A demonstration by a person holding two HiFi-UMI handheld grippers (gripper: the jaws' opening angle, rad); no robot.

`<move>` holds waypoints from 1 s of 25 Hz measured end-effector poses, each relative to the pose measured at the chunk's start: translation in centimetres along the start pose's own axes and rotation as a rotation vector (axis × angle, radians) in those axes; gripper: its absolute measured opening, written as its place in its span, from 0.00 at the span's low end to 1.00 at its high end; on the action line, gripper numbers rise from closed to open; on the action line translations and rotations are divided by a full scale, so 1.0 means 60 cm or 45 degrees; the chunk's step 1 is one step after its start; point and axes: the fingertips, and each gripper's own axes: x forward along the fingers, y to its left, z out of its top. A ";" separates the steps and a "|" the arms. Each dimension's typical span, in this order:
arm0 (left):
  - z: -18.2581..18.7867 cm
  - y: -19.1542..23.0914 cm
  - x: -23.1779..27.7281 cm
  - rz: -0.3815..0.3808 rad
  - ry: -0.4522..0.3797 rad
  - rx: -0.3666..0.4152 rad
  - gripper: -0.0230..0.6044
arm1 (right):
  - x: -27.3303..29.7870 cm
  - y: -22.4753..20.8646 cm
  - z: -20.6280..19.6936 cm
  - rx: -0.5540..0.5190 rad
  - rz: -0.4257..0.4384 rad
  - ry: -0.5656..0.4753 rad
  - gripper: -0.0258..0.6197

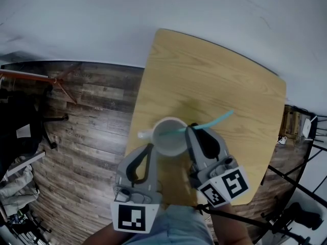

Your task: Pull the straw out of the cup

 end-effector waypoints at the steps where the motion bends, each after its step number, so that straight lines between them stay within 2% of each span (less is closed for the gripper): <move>1: 0.002 0.000 -0.003 0.001 -0.005 0.001 0.07 | -0.001 0.003 0.002 -0.005 0.003 -0.003 0.10; 11: 0.021 -0.018 -0.031 0.008 -0.065 0.017 0.07 | -0.031 0.032 0.028 -0.066 0.026 -0.052 0.09; 25: 0.055 -0.067 -0.109 0.016 -0.195 0.031 0.07 | -0.121 0.093 0.085 -0.172 0.053 -0.197 0.09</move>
